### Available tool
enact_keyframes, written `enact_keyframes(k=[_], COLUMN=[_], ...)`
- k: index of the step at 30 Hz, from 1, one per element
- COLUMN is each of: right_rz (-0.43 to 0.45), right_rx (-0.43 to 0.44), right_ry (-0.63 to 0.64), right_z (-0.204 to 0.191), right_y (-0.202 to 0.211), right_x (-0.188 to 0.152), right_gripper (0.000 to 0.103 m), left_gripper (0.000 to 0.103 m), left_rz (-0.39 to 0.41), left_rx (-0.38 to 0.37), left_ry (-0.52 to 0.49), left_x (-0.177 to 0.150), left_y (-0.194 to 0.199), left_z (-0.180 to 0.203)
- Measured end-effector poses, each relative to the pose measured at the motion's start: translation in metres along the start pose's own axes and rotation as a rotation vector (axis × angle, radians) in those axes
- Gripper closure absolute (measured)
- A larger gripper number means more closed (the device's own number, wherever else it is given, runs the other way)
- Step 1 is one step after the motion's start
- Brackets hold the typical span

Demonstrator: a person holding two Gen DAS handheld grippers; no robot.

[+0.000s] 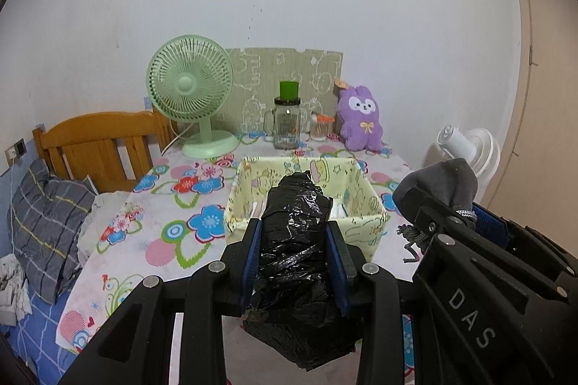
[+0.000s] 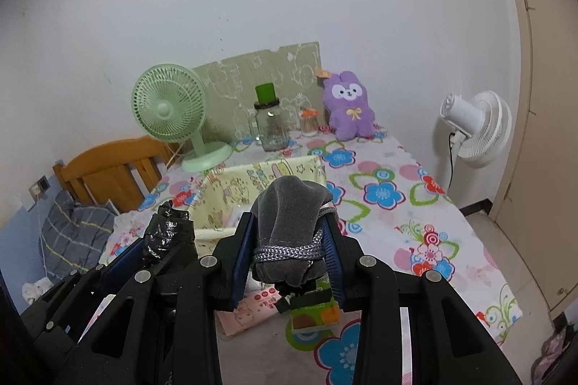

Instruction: Organize soft objects

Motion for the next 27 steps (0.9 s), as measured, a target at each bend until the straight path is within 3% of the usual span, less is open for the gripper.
enact_keyframes(k=[14, 27], right_rz=[0.01, 0.001], right_rx=[0.007, 0.039], right_ry=[0.001, 0.002], right_z=[-0.006, -0.012], right_y=[-0.002, -0.029], right_x=[0.01, 0.023], right_gripper=[0.063, 0.063], left_gripper=[0.068, 0.068], left_rz=[0.014, 0.008], left_rx=[-0.008, 0.003], left_ry=[-0.004, 0.01], left_x=[0.012, 0.025], left_y=[-0.002, -0.021], left_z=[-0.005, -0.01])
Point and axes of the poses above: each gripper's, at about its wrist camera, not at the fingertips, and y roughly against the way its jaws point, z to its right, x to its top, the point moved 1 cm from there along -y, roughly the way its jaws point, and after that the axes turned 10 degrees about z, right-handed, at the moved point
